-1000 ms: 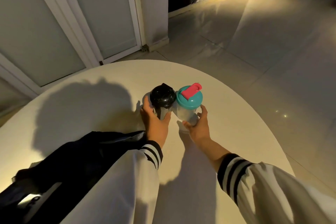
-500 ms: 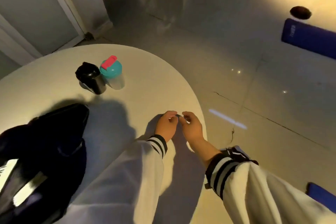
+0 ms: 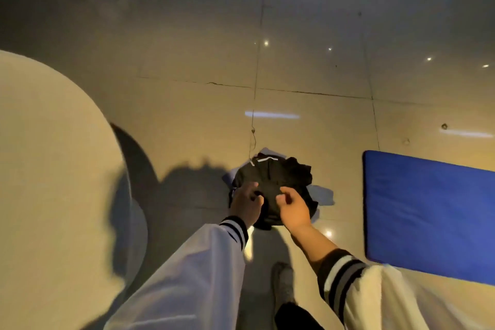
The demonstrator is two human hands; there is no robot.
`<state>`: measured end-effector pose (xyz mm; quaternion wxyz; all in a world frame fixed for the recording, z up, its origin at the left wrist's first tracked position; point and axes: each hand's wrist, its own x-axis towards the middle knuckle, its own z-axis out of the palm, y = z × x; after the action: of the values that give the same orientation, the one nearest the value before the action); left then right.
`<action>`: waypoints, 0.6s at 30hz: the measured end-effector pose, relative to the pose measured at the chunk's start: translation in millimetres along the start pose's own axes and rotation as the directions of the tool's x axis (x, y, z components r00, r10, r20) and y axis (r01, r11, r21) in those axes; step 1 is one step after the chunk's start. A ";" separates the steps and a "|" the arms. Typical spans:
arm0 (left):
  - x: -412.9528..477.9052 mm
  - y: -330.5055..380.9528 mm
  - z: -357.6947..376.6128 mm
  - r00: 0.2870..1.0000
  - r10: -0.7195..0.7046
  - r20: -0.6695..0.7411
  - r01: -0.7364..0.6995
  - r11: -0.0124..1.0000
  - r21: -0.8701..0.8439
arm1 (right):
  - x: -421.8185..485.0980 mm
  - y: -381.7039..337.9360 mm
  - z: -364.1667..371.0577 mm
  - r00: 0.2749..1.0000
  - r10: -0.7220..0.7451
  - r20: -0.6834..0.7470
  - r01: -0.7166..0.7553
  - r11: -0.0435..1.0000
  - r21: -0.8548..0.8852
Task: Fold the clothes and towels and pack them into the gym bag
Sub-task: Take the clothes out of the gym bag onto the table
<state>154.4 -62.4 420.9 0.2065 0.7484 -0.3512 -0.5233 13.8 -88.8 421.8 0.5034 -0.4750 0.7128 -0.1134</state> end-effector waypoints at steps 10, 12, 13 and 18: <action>216.3 -127.3 135.1 0.996 -0.056 0.075 0.044 0.988 0.149 | 232.6 191.7 54.9 0.999 -0.037 0.034 0.039 0.997 -0.061; 260.5 -157.9 153.1 0.993 -0.097 0.063 0.084 0.980 0.179 | 278.3 219.0 70.2 1.000 -0.021 0.011 0.022 0.988 -0.156; 280.8 -172.4 160.9 0.992 -0.114 0.048 0.102 0.974 0.203 | 296.8 230.6 74.8 1.000 0.016 0.005 -0.015 0.976 -0.219; 358.8 -244.5 185.7 0.975 -0.224 0.007 0.222 0.967 0.126 | 366.3 288.8 94.5 0.987 0.144 0.071 -0.116 0.946 -0.301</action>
<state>131.4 -154.4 -41.6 0.0956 0.7889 -0.2990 -0.5283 -86.1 -197.8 -30.6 0.4651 -0.5017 0.7276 0.0500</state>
